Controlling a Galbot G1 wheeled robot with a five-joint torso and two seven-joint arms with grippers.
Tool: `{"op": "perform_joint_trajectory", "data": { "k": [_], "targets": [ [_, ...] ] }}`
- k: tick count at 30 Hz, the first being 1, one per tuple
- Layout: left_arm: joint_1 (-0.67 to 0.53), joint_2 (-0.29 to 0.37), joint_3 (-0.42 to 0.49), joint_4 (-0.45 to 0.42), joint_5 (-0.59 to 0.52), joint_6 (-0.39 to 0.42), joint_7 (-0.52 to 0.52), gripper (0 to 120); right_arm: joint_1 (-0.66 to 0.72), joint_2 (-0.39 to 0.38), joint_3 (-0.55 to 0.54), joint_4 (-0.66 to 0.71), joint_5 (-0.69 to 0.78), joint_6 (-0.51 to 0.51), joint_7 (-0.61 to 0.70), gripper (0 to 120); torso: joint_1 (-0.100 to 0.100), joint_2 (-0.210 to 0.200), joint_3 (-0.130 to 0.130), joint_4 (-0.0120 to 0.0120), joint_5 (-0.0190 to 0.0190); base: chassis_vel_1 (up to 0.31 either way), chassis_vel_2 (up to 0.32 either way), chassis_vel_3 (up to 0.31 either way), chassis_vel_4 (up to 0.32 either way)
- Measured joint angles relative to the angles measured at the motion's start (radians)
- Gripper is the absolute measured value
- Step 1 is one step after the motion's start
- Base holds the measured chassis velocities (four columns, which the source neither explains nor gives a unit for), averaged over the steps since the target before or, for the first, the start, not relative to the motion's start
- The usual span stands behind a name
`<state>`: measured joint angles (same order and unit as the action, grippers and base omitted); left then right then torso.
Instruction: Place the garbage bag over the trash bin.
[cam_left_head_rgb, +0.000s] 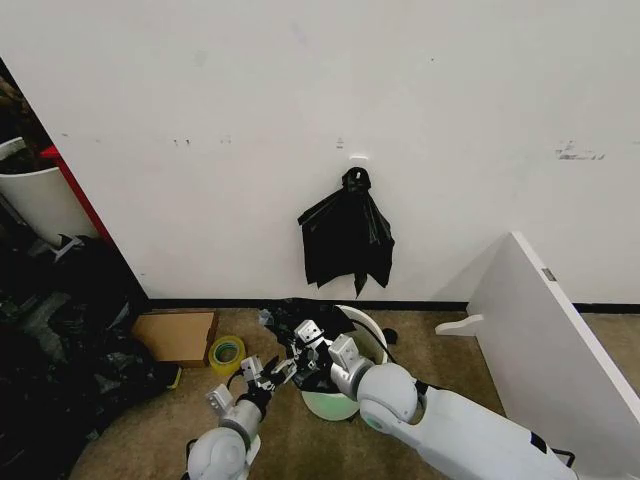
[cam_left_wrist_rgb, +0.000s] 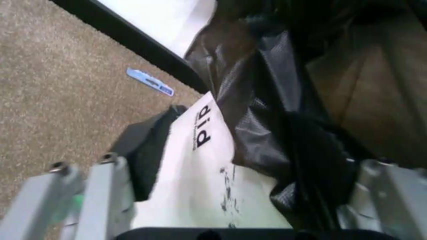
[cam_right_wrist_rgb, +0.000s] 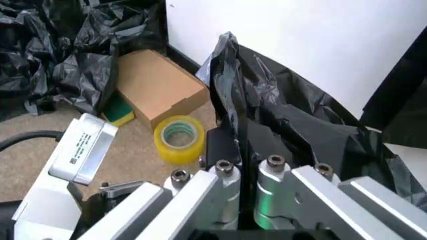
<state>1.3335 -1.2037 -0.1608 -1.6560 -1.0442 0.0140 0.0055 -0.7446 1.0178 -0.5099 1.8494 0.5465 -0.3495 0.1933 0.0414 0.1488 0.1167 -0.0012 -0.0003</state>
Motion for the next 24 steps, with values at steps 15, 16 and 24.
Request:
{"op": "perform_joint_trajectory", "data": {
  "k": [15, 16, 24],
  "targets": [
    [0.008, -0.001, 0.008, -0.014, 0.001, -0.019, -0.005, 14, 0.002, 0.003, 0.001, -0.009, -0.011, 0.000, 0.001, 0, 0.000, 0.000, 0.000, 0.0000, 0.0000, 0.000, 0.000, 0.000, 0.000],
    [0.008, -0.002, 0.007, -0.014, 0.001, -0.020, -0.006, 11, 0.002, 0.002, 0.001, -0.009, -0.011, 0.000, 0.001, 0, 0.000, 0.000, 0.000, 0.0000, 0.0001, 0.000, 0.000, 0.000, 0.000],
    [0.020, -0.001, 0.005, -0.025, 0.013, -0.024, -0.009, 6, 0.002, 0.001, 0.001, -0.015, -0.016, 0.000, 0.001, 0, 0.000, 0.000, 0.000, 0.0000, -0.0002, 0.000, 0.000, 0.000, 0.000]
  ]
}}
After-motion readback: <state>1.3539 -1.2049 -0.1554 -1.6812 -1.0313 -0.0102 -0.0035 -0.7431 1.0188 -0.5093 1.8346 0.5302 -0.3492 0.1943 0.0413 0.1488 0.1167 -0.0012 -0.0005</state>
